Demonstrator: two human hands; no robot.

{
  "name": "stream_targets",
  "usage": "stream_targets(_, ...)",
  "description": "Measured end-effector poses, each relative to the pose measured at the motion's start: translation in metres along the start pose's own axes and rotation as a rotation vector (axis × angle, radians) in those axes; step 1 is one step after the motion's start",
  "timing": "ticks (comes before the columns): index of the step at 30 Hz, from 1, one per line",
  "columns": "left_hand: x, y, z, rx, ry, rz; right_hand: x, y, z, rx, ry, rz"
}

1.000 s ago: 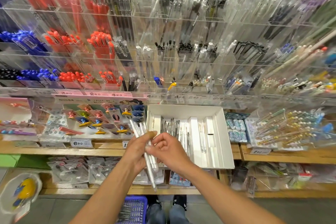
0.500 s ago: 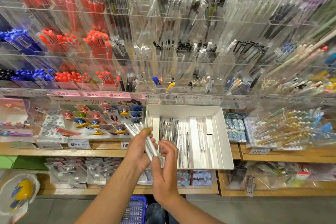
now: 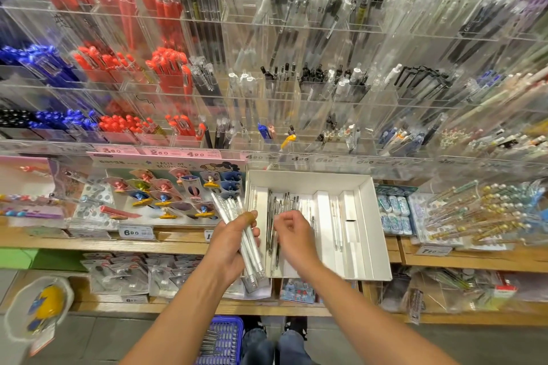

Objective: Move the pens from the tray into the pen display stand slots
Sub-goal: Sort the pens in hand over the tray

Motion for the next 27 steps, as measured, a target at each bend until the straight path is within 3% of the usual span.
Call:
stream_targets(3, 0.002, 0.003, -0.001, -0.009, -0.006, -0.02, 0.02, -0.008, -0.04, -0.101, -0.18, 0.363)
stream_targets(6, 0.003, 0.006, -0.001, -0.002, 0.003, -0.015, 0.036, -0.02, -0.059, -0.101, -0.288, 0.561)
stream_targets(13, 0.001, 0.013, -0.001, -0.006, 0.015, -0.043, 0.041, -0.025, -0.058, -0.068, -0.272, 0.621)
stream_targets(16, 0.001, 0.013, 0.002, -0.002, 0.025, -0.075, 0.021, -0.011, -0.05, -0.101, -0.105, 0.421)
stream_targets(18, 0.002, 0.011, 0.004, -0.004, 0.022, -0.104, 0.003, 0.003, -0.037, -0.156, -0.09, 0.131)
stream_targets(21, 0.004, 0.007, 0.007, -0.034, 0.006, -0.132, -0.021, 0.015, -0.015, -0.369, -0.128, -0.361)
stream_targets(23, 0.002, 0.002, 0.01, -0.117, 0.023, -0.134, -0.034, 0.016, -0.003, -0.462, -0.089, -0.448)
stream_targets(27, -0.003, -0.007, 0.016, -0.282, 0.057, -0.116, -0.034, 0.007, 0.008, -0.401, -0.057, -0.422)
Point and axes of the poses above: each hand's wrist, its own z-axis away from the middle knuckle, its own y-axis out of the back of the hand, x = y × z, the point moved 3 cm from there along -z, towards the middle knuckle, and after that the axes turned 1 degree about z, right-handed, at the moved point
